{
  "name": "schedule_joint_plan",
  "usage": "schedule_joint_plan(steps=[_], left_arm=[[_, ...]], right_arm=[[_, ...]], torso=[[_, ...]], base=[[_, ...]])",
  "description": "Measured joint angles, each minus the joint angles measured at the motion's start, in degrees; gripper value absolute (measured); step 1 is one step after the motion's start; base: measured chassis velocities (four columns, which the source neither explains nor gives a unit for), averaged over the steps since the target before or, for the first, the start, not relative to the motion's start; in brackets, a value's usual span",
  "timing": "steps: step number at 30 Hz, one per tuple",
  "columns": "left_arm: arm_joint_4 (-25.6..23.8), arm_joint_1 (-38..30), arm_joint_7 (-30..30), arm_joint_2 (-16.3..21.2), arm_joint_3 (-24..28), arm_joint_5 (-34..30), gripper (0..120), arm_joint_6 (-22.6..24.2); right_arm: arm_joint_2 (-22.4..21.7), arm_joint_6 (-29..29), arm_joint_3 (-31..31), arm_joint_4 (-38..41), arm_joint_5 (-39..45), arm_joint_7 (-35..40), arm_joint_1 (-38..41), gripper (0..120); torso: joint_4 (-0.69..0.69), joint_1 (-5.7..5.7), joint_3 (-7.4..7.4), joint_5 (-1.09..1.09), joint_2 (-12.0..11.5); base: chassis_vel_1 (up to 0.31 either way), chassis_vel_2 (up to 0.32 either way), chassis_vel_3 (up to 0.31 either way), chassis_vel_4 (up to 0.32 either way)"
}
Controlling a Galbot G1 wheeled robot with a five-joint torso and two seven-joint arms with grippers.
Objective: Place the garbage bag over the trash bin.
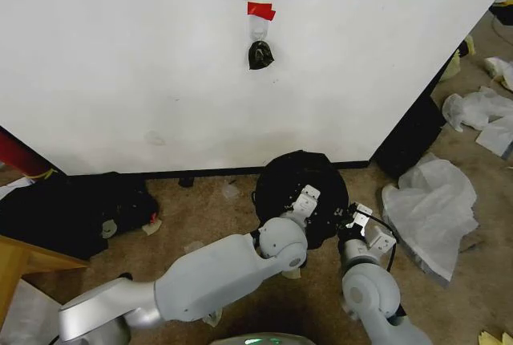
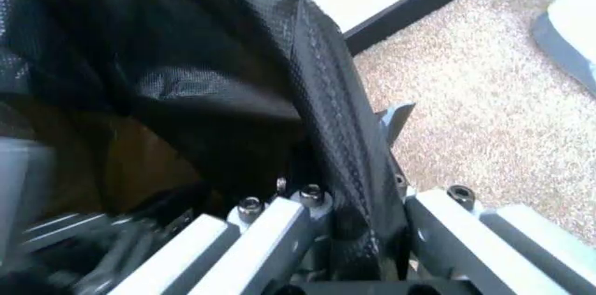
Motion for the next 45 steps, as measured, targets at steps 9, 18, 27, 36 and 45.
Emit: schedule_joint_plan(steps=[9, 18, 27, 36, 45], left_arm=[[5.7, -2.3, 1.6, -3.0, 1.5, -0.4, 0, -0.1], [12.3, -3.3, 0.9, -5.9, 0.9, -2.7, 0, 2.3], [13.3, -2.9, 0.7, -6.6, 0.3, -4.9, 0, 2.6], [9.7, -2.5, 0.0, -4.4, 0.7, -5.3, 0, 2.3], [7.4, -2.4, -1.6, -4.2, 2.8, -6.6, 0, 3.5]], right_arm=[[-0.3, 0.3, -0.7, 0.8, -1.6, -1.1, -1.3, 0], [-1.4, 0.2, -0.4, 3.8, -1.6, -2.8, -4.2, 0], [-1.1, 0.5, -0.7, 4.6, -0.6, -3.3, -4.9, 0], [-1.1, 0.3, -0.1, 4.0, 1.1, -2.7, -4.5, 0], [-1.0, -0.1, 0.2, 4.5, 2.9, -2.0, -3.8, 0]], torso=[[0.0, 0.0, 0.0, 0.0, 0.0], [0.01, 0.0, 0.0, 0.0, 0.0], [0.0, -0.01, 0.0, 0.0, 0.0], [0.01, 0.0, 0.0, 0.0, 0.0], [0.0, -0.01, 0.0, 0.0, 0.0]], base=[[0.0, 0.0, 0.0, 0.0], [0.0, 0.0, 0.0, 0.0], [0.0, 0.0, 0.0, 0.0], [0.0, 0.0, 0.0, 0.0], [0.0, 0.0, 0.0, 0.0]])
